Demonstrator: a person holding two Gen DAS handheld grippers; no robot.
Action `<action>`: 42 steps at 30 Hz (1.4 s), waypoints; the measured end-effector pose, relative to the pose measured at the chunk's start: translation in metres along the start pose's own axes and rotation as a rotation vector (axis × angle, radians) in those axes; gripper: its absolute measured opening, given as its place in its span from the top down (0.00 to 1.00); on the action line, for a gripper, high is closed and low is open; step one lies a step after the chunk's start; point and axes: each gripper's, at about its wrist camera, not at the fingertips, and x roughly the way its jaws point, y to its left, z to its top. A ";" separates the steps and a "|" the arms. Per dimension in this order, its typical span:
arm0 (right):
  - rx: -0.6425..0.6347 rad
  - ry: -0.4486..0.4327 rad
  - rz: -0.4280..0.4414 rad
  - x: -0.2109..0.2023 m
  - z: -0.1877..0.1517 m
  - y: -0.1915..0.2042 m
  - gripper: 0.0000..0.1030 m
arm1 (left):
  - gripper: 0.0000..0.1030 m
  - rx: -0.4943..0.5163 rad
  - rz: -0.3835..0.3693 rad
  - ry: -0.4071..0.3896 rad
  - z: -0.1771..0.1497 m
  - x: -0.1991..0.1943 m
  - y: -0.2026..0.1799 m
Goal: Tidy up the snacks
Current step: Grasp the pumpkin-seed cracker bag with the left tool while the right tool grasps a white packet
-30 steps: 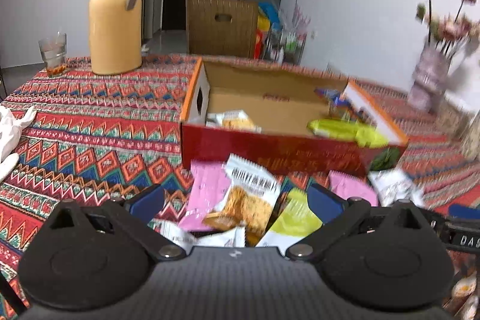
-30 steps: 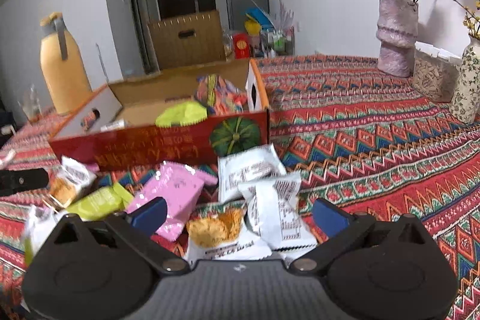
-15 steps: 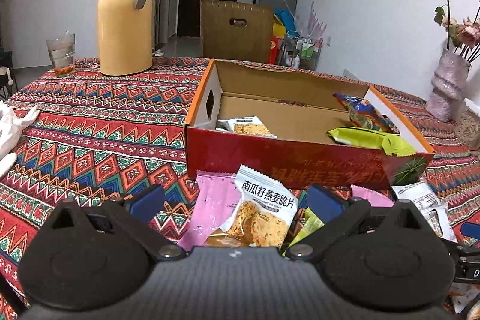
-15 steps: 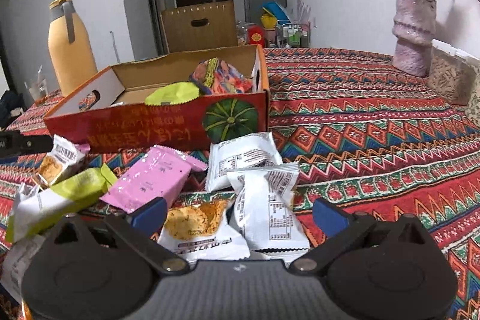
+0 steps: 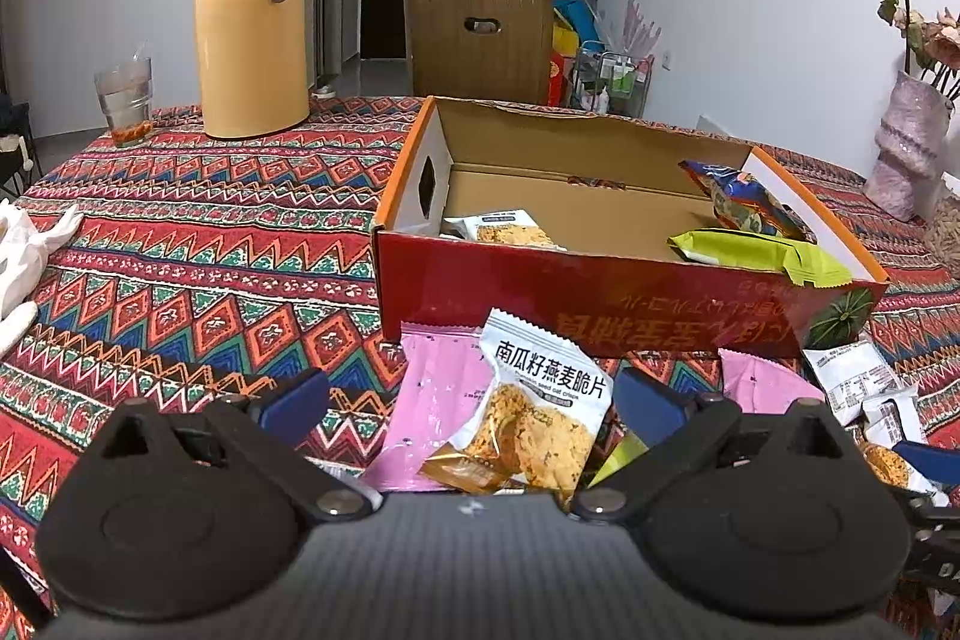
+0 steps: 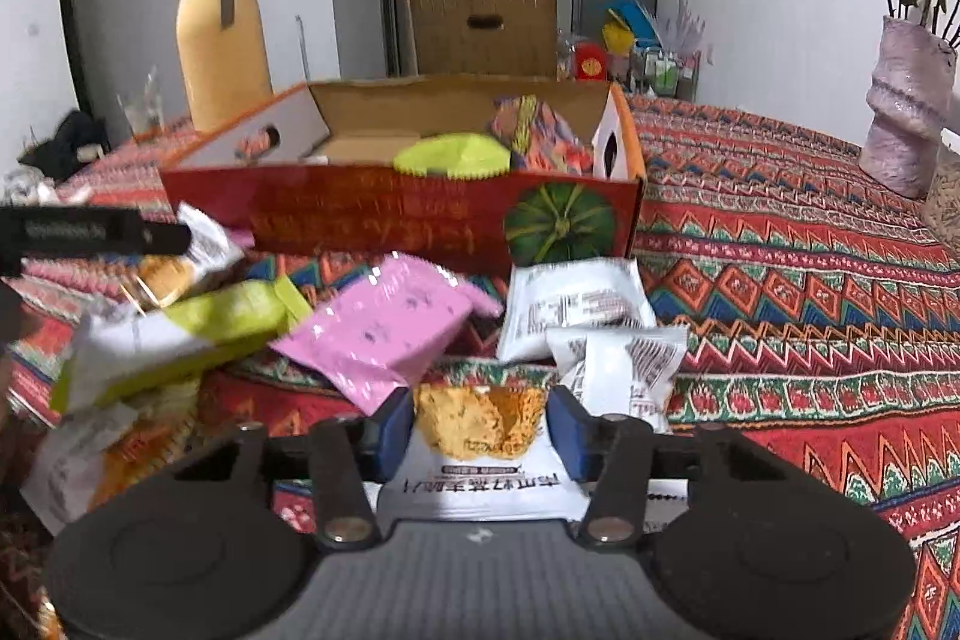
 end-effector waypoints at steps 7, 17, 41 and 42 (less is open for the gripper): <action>0.025 0.032 0.021 0.006 -0.004 -0.004 0.54 | 0.00 0.027 -0.004 0.010 -0.001 -0.001 -0.004; 0.091 -0.073 0.030 -0.017 0.001 -0.014 0.61 | 0.00 0.060 -0.006 0.026 0.000 -0.006 -0.010; 0.169 -0.215 0.081 -0.034 0.006 -0.016 0.61 | 0.60 0.095 0.017 0.162 0.008 0.018 -0.026; 0.170 -0.218 0.081 -0.035 0.005 -0.016 0.61 | 0.60 0.084 0.011 0.161 0.009 0.016 -0.024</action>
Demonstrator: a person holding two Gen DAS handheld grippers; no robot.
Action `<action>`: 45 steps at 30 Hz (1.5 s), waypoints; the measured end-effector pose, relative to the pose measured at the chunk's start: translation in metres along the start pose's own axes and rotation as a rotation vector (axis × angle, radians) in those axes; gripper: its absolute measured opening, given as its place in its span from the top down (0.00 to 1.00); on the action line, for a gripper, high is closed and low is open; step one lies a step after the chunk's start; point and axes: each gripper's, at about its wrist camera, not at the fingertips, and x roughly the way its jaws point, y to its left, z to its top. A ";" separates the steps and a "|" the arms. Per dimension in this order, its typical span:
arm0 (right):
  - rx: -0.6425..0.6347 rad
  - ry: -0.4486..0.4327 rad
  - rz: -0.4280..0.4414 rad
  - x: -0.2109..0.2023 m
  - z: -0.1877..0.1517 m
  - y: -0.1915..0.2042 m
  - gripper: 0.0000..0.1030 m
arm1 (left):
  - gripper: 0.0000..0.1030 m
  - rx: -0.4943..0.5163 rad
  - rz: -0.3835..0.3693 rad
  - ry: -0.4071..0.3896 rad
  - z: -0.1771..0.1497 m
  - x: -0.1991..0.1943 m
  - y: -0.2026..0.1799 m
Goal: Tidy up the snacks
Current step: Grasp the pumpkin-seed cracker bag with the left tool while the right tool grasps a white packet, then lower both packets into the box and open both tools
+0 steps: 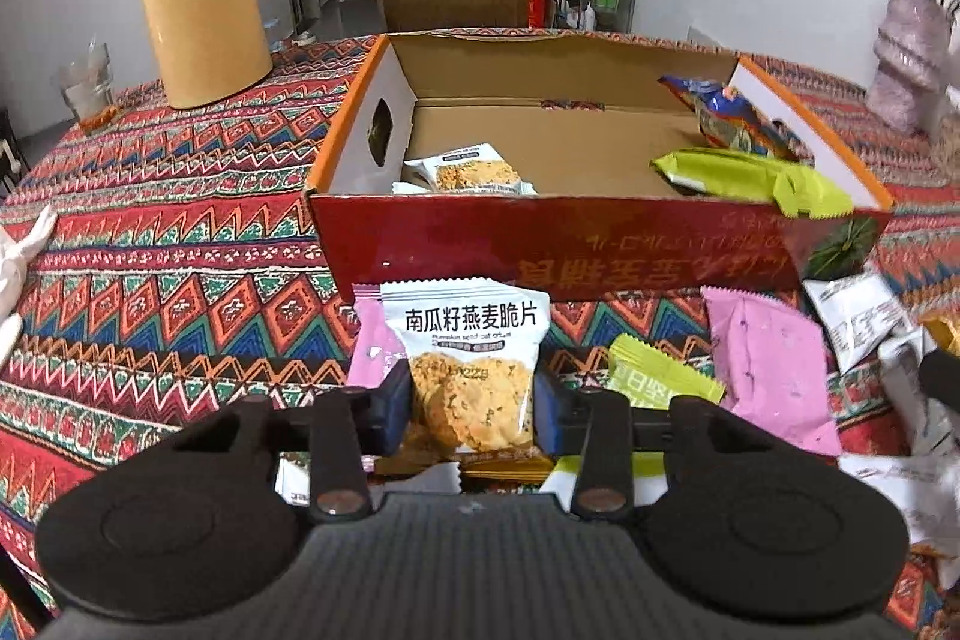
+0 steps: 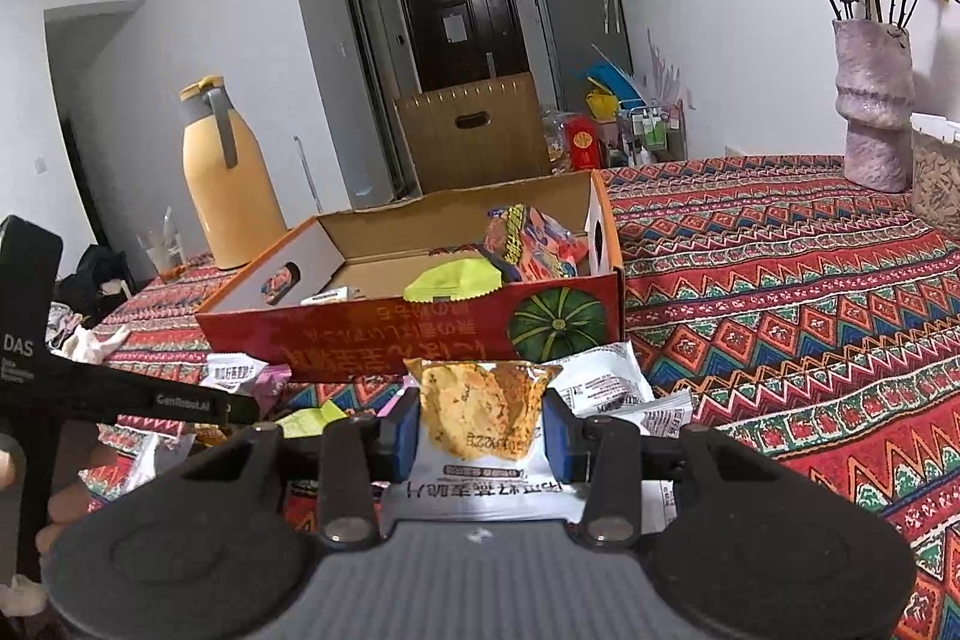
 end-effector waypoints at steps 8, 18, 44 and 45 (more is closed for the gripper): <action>0.000 -0.062 0.011 -0.008 0.013 0.006 0.61 | 0.60 -0.019 -0.028 -0.113 0.010 -0.034 0.002; -0.012 -0.150 0.019 0.015 0.058 0.024 0.61 | 0.60 -0.073 -0.034 -0.210 0.051 -0.041 0.003; 0.014 -0.114 -0.073 0.122 0.078 0.005 0.07 | 0.06 -0.107 0.028 -0.233 0.083 0.028 0.002; 0.020 -0.119 -0.072 0.121 0.078 0.004 0.03 | 0.02 -0.111 0.027 -0.238 0.083 0.027 0.003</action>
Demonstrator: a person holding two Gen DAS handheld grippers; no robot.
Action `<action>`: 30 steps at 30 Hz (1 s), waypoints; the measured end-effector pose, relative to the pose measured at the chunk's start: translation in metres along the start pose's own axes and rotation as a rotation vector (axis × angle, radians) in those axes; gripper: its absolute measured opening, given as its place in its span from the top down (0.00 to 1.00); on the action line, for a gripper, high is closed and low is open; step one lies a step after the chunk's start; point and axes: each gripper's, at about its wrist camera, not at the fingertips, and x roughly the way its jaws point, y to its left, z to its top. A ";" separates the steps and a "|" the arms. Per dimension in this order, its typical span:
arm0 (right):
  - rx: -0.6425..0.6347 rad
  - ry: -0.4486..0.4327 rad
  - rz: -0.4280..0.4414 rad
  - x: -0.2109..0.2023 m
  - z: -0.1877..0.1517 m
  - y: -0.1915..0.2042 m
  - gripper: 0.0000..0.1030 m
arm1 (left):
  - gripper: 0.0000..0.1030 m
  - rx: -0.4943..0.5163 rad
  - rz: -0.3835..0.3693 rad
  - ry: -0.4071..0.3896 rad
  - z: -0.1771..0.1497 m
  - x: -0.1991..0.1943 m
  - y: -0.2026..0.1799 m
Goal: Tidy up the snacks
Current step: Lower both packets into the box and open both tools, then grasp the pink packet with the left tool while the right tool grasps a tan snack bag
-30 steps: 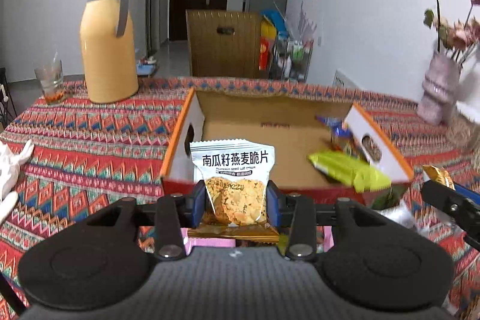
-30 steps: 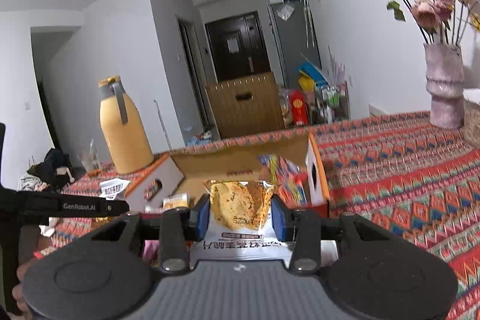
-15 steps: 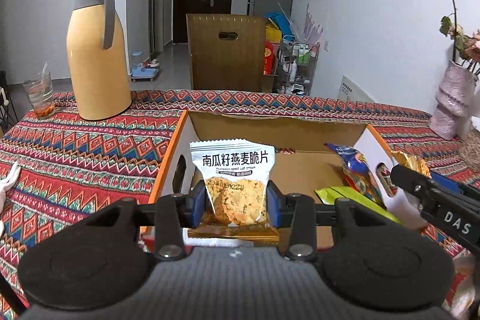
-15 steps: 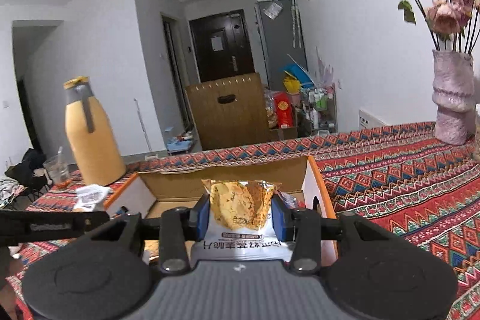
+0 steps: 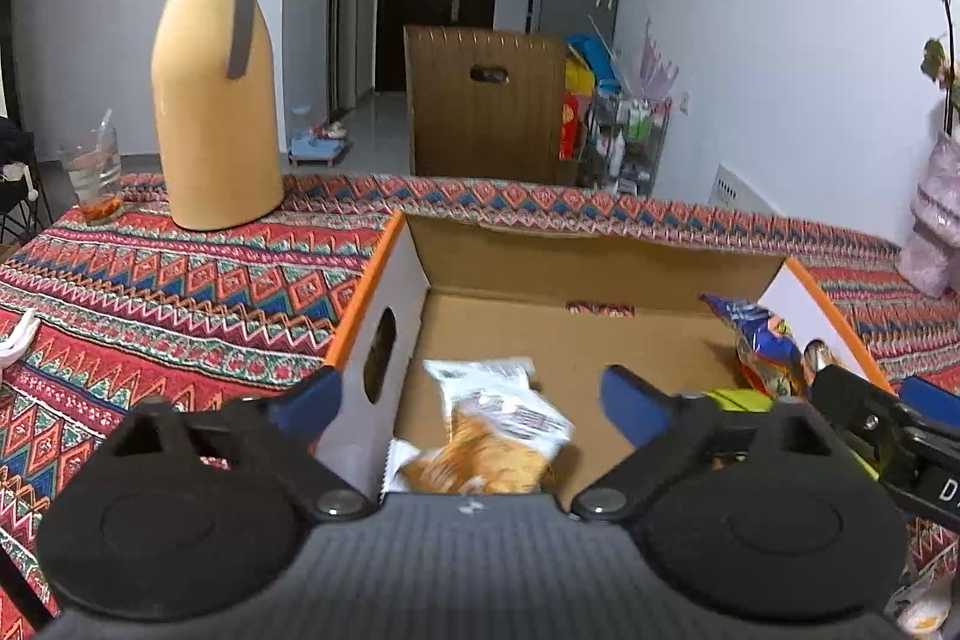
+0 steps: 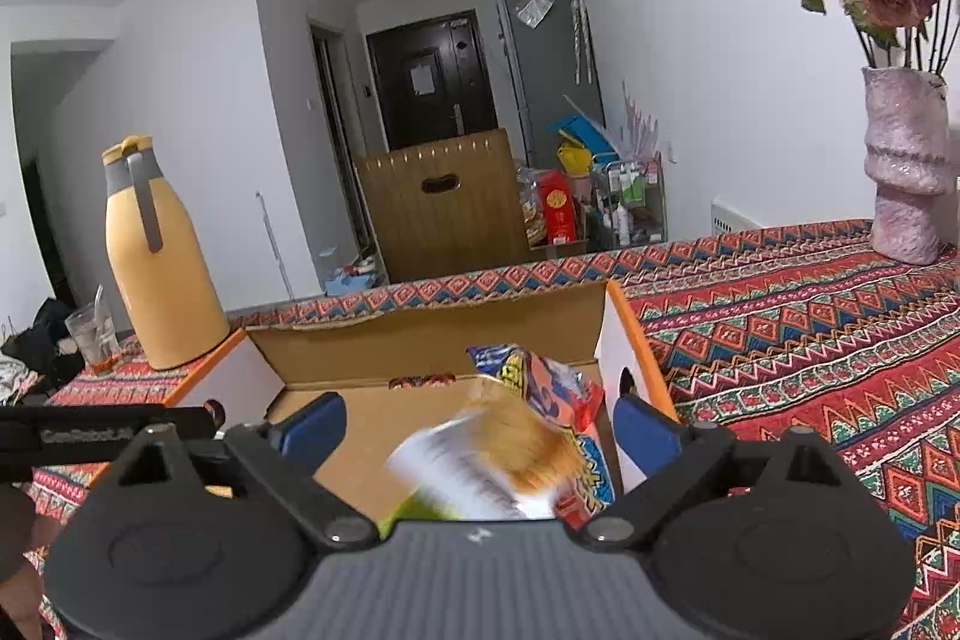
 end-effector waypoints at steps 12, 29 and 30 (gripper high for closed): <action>0.037 -0.034 -0.020 -0.012 0.004 -0.006 0.00 | 0.00 -0.017 0.020 0.015 0.002 -0.008 0.003; -0.067 -0.046 -0.028 -0.093 0.001 0.001 0.00 | 0.00 0.010 0.010 0.046 -0.002 -0.056 0.015; -0.074 -0.022 -0.036 -0.095 -0.004 0.001 0.00 | 0.00 0.014 0.008 0.050 -0.004 -0.058 0.016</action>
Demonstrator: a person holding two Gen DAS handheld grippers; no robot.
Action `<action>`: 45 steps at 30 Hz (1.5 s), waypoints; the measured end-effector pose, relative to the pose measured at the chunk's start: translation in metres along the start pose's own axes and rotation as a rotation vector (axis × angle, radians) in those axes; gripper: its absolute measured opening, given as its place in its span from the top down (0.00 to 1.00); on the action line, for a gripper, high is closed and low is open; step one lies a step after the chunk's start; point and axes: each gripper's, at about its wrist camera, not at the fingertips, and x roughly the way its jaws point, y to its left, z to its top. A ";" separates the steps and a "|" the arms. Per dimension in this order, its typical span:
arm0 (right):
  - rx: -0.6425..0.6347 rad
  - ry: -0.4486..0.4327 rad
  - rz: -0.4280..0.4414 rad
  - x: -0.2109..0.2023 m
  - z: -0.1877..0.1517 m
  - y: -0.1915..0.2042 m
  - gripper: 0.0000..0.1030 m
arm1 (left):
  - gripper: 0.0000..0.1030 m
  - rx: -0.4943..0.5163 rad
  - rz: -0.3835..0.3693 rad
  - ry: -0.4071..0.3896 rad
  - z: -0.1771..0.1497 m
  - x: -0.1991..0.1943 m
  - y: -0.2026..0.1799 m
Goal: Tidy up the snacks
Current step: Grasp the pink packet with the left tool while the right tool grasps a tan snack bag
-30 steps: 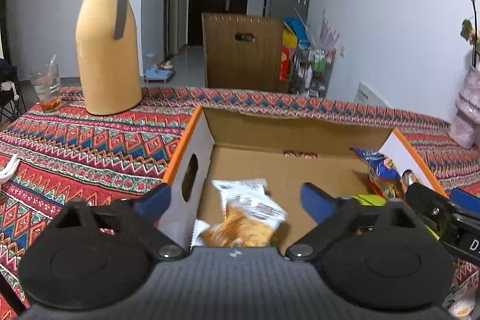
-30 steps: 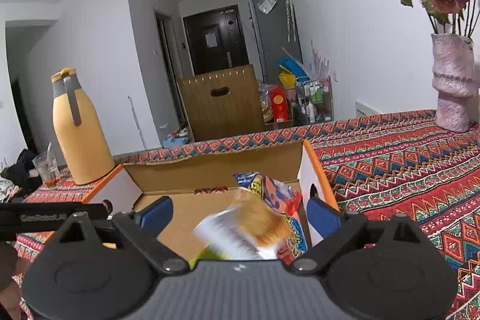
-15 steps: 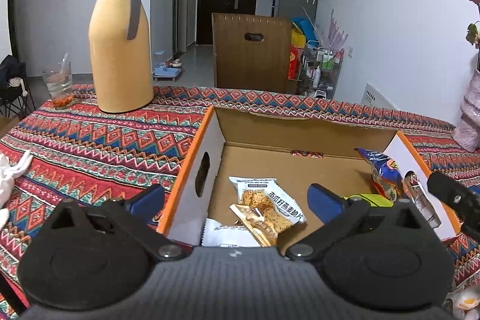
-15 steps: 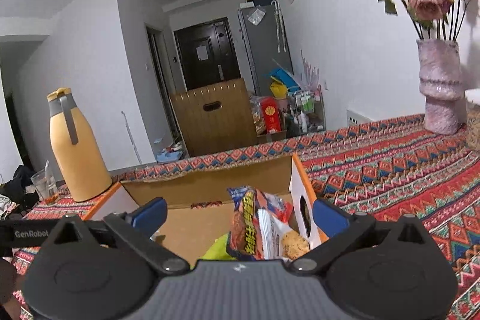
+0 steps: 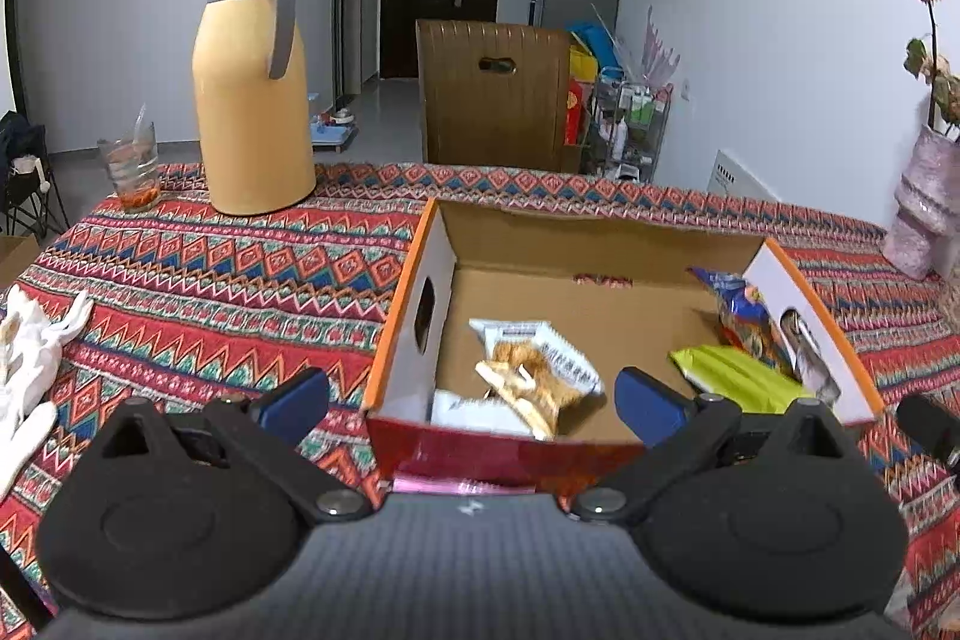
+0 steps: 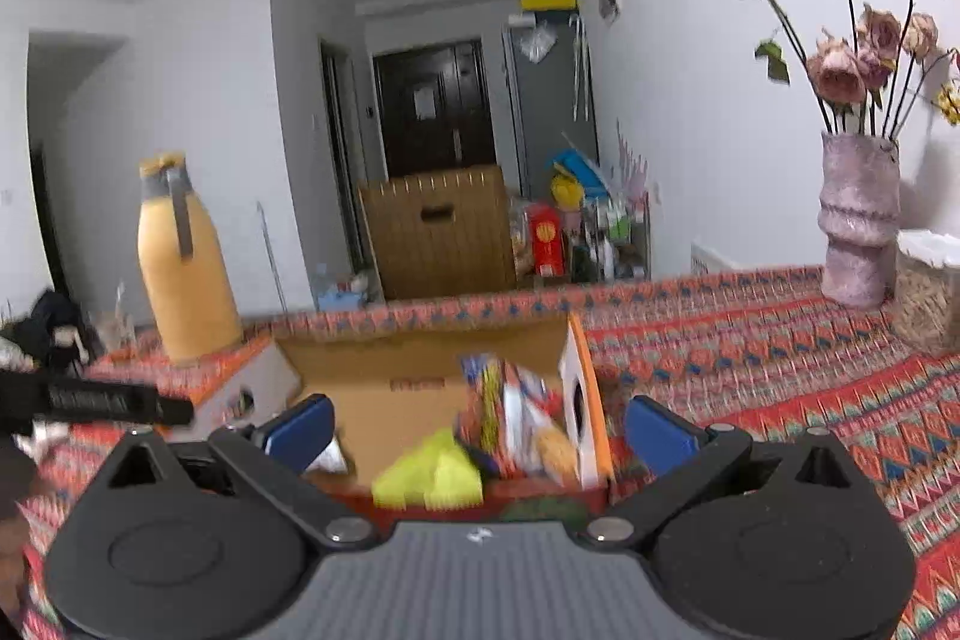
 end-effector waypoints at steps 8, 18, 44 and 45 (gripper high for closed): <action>-0.040 0.145 -0.049 -0.012 -0.038 -0.003 0.00 | 0.00 0.021 -0.003 0.036 -0.019 -0.008 0.009; -0.080 0.224 -0.085 0.012 -0.041 -0.014 0.05 | 0.00 0.030 0.000 0.070 -0.037 0.008 0.015; -0.043 0.217 0.001 0.049 -0.051 -0.018 0.80 | 0.00 0.062 0.015 0.151 -0.049 0.035 0.010; -0.034 0.201 0.005 0.045 -0.051 -0.019 0.80 | 0.00 0.065 0.015 0.157 -0.049 0.037 0.010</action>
